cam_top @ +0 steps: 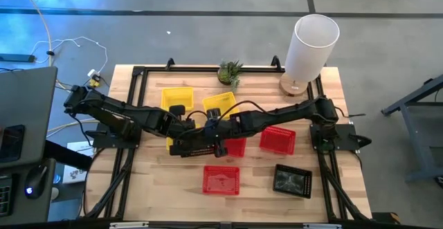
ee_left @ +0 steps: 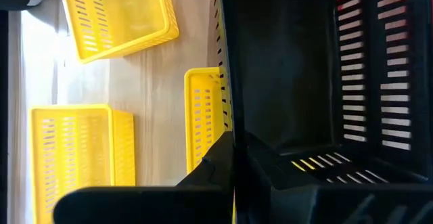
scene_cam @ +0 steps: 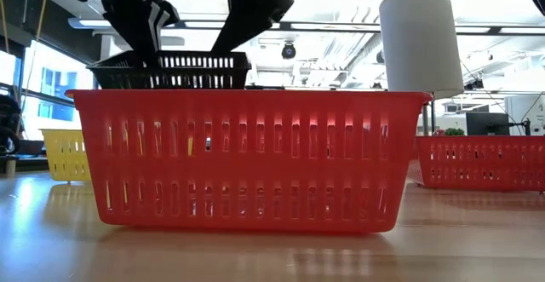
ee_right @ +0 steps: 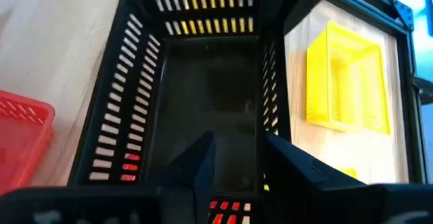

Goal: Stack baskets by color
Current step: Stack the left black bin on top of the right stacked black bins

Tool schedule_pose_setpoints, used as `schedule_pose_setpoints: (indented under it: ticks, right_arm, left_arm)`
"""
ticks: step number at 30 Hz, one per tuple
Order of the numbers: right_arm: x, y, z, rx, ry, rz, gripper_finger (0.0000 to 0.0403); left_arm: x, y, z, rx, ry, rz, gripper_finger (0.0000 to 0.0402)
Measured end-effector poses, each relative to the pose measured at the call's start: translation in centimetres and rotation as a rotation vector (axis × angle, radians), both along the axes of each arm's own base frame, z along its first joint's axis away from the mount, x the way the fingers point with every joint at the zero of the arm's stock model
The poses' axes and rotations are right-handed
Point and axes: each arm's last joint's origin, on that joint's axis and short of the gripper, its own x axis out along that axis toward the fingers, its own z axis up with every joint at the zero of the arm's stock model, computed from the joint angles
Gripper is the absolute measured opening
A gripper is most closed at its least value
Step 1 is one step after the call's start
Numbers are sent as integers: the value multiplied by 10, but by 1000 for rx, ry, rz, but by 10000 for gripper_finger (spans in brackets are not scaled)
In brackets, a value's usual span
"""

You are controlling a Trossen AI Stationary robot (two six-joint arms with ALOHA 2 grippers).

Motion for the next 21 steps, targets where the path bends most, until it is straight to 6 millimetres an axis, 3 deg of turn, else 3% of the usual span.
schedule_pose_setpoints:
  ticks: [8,12,21]
  right_arm:
    - [1,11,5,-51,-37,79,110]
    - [0,12,5,-123,-40,37,110]
    - [1,-15,2,-45,-5,-43,110]
  left_arm:
    - [0,3,0,-16,8,7,0]
    - [0,4,-1,-33,16,-6,0]
    - [1,3,0,7,11,-42,0]
